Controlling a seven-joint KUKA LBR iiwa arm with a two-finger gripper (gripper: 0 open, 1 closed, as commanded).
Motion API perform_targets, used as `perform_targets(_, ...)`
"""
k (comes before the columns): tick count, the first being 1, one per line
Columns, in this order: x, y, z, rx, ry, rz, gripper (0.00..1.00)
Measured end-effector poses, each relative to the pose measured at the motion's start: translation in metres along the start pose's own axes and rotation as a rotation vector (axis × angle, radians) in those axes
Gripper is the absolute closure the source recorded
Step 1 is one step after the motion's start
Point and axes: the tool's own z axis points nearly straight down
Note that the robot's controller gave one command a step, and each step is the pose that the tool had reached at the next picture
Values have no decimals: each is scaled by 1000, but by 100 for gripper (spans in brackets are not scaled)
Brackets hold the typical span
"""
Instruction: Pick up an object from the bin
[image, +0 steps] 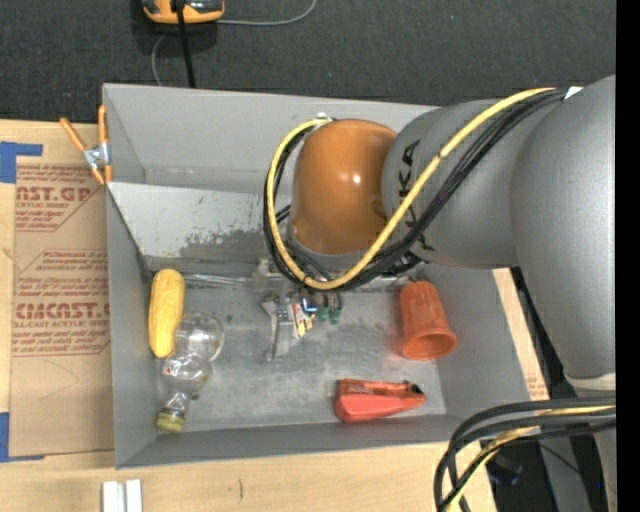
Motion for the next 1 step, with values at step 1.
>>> perform_targets(1,-9,-24,25,-2,-1,57,0)
